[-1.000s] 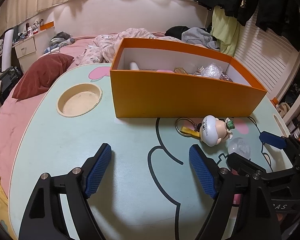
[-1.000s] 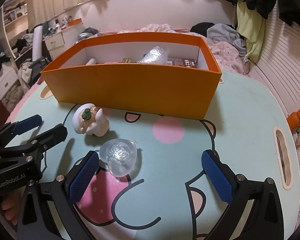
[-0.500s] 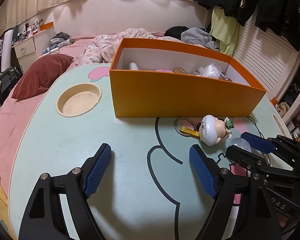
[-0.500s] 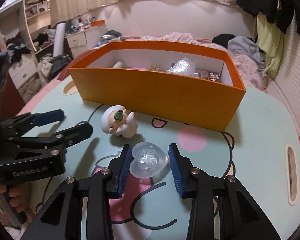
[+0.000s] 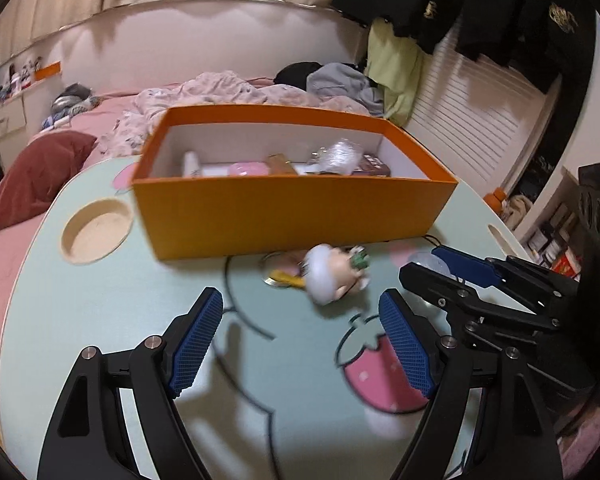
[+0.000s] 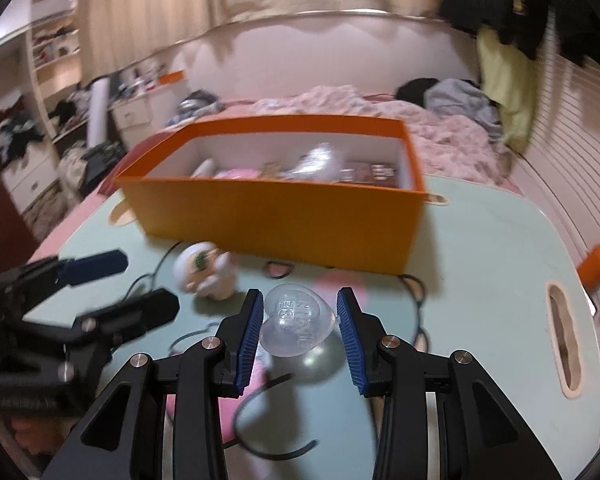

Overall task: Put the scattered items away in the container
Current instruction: 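Grasp the clear crystal piece with the right gripper while the left grasps the white figurine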

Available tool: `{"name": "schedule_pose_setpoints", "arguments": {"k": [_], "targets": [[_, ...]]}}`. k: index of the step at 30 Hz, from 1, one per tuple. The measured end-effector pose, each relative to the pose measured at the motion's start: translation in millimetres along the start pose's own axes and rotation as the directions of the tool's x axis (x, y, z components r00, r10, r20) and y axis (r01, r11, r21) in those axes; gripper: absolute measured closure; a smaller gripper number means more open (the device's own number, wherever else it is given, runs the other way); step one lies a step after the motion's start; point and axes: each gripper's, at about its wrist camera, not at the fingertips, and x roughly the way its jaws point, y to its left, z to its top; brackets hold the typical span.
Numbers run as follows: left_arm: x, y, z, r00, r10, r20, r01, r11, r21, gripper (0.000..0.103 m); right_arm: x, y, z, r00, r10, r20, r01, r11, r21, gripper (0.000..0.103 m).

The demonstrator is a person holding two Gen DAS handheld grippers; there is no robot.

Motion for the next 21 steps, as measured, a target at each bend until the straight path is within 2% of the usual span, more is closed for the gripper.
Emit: {"name": "schedule_pose_setpoints", "arguments": {"k": [6,15,18,21], "targets": [[23,-7,15,0.998,0.023,-0.062,-0.023,1.0,-0.003,0.023,-4,-19,2,1.0,-0.007,0.005,0.006,0.999,0.038,0.066],[33,-24,27,0.996,0.072,-0.051,-0.07,0.997,0.044,0.023,-10,-30,-2,1.0,0.019,0.007,-0.02,0.997,0.069,0.066],[42,-27,31,0.994,0.081,-0.071,-0.077,0.996,0.05,0.024,-11,-31,-4,1.0,0.024,0.01,-0.025,0.997,0.069,0.066],[53,-25,31,0.988,0.094,-0.119,-0.089,0.995,0.042,0.039,-11,-30,-4,1.0,0.028,0.007,-0.029,0.997,0.07,0.066]]}}
